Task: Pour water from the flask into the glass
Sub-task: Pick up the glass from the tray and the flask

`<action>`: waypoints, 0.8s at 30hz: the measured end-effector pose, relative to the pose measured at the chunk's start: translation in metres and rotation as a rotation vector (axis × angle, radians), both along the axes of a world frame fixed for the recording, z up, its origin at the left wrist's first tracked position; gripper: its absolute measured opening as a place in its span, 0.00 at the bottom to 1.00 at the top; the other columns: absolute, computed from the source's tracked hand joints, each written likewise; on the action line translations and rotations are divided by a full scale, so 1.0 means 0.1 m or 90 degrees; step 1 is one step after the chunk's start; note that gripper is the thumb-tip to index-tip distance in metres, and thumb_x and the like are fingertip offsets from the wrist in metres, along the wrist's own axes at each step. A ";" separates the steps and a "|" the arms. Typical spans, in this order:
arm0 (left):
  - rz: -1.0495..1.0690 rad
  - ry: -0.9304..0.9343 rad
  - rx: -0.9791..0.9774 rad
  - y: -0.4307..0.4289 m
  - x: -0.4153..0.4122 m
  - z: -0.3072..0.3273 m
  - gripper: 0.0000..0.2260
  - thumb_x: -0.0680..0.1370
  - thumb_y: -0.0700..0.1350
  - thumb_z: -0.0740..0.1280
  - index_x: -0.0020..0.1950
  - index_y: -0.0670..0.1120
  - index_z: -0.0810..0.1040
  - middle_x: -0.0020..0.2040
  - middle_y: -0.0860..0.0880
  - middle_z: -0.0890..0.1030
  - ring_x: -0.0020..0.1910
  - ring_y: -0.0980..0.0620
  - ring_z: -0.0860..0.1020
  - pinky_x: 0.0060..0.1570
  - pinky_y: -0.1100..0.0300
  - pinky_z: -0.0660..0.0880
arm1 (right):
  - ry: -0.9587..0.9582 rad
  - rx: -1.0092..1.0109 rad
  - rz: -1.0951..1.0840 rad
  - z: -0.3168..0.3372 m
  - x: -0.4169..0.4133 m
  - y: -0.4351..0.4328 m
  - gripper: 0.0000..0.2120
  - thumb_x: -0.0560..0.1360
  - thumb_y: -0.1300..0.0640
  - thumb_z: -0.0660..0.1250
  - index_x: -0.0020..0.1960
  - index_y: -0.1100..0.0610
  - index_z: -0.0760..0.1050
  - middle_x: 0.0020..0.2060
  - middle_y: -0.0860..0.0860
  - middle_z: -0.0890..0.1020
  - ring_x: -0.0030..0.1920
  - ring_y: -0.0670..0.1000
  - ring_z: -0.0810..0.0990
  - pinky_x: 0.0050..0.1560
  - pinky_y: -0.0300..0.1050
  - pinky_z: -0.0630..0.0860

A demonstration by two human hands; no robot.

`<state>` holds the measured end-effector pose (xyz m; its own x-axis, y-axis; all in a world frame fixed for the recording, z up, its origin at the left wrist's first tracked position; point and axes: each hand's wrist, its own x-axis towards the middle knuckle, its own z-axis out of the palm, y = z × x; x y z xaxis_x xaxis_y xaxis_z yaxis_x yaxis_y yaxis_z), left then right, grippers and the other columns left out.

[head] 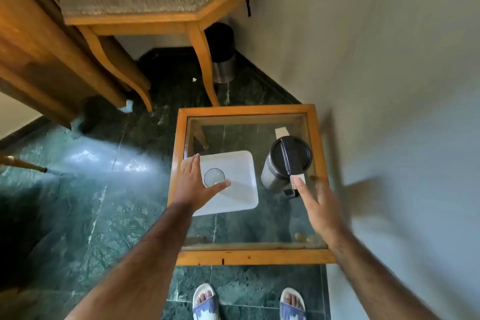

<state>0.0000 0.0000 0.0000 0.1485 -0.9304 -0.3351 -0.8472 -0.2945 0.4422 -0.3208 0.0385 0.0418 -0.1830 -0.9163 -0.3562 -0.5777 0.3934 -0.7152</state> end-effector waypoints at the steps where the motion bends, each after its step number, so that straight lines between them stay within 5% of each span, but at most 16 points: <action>1: -0.003 0.012 -0.007 0.00 0.01 -0.14 0.56 0.64 0.74 0.73 0.81 0.44 0.60 0.80 0.45 0.66 0.78 0.43 0.65 0.77 0.44 0.66 | -0.067 -0.004 -0.039 -0.08 0.02 0.02 0.30 0.71 0.16 0.56 0.48 0.37 0.81 0.43 0.35 0.85 0.47 0.43 0.83 0.49 0.50 0.77; 3: 0.007 0.012 0.013 0.01 0.02 -0.33 0.53 0.66 0.64 0.80 0.81 0.43 0.60 0.79 0.44 0.67 0.77 0.42 0.67 0.77 0.44 0.67 | -0.184 0.021 -0.102 -0.18 0.07 0.05 0.31 0.66 0.14 0.60 0.42 0.39 0.83 0.38 0.36 0.85 0.43 0.40 0.82 0.45 0.43 0.71; 6: 0.044 0.032 0.055 0.06 -0.01 -0.65 0.52 0.69 0.55 0.82 0.83 0.42 0.56 0.81 0.43 0.65 0.78 0.42 0.66 0.77 0.47 0.65 | -0.331 0.018 -0.132 -0.30 0.14 0.08 0.33 0.67 0.18 0.65 0.50 0.44 0.88 0.52 0.38 0.89 0.55 0.33 0.82 0.60 0.45 0.73; 8: 0.058 0.058 0.049 0.05 -0.03 -0.80 0.50 0.70 0.51 0.83 0.83 0.42 0.58 0.80 0.42 0.68 0.77 0.42 0.69 0.76 0.47 0.66 | -0.394 0.008 -0.149 -0.35 0.15 0.07 0.30 0.71 0.25 0.69 0.48 0.51 0.88 0.53 0.45 0.90 0.58 0.40 0.84 0.65 0.58 0.75; 10: 0.088 0.092 0.031 0.03 -0.03 -0.98 0.44 0.69 0.48 0.83 0.79 0.44 0.65 0.74 0.43 0.75 0.71 0.41 0.75 0.72 0.46 0.73 | -0.443 -0.034 -0.173 -0.45 0.16 0.04 0.23 0.74 0.34 0.71 0.45 0.55 0.86 0.49 0.53 0.90 0.57 0.54 0.85 0.67 0.60 0.76; 14: 0.181 0.180 -0.028 0.08 -0.08 -1.16 0.34 0.68 0.46 0.84 0.70 0.47 0.73 0.66 0.47 0.81 0.62 0.46 0.79 0.63 0.47 0.80 | -0.524 -0.072 -0.188 -0.57 0.22 0.04 0.16 0.75 0.39 0.71 0.39 0.51 0.82 0.37 0.49 0.82 0.45 0.50 0.81 0.57 0.51 0.75; 18: 0.223 0.246 -0.058 0.11 -0.12 -1.26 0.32 0.69 0.46 0.83 0.69 0.50 0.74 0.64 0.51 0.81 0.60 0.50 0.78 0.62 0.49 0.81 | -0.552 -0.089 -0.170 -0.65 0.24 -0.07 0.14 0.76 0.42 0.68 0.37 0.49 0.81 0.30 0.49 0.77 0.39 0.53 0.75 0.59 0.56 0.71; 24: 0.253 0.309 -0.064 0.09 -0.14 -1.23 0.32 0.70 0.46 0.83 0.70 0.51 0.74 0.66 0.49 0.80 0.64 0.47 0.78 0.66 0.46 0.79 | -0.596 -0.126 -0.175 -0.75 0.24 -0.13 0.11 0.77 0.46 0.69 0.37 0.48 0.79 0.32 0.45 0.75 0.34 0.48 0.70 0.40 0.42 0.70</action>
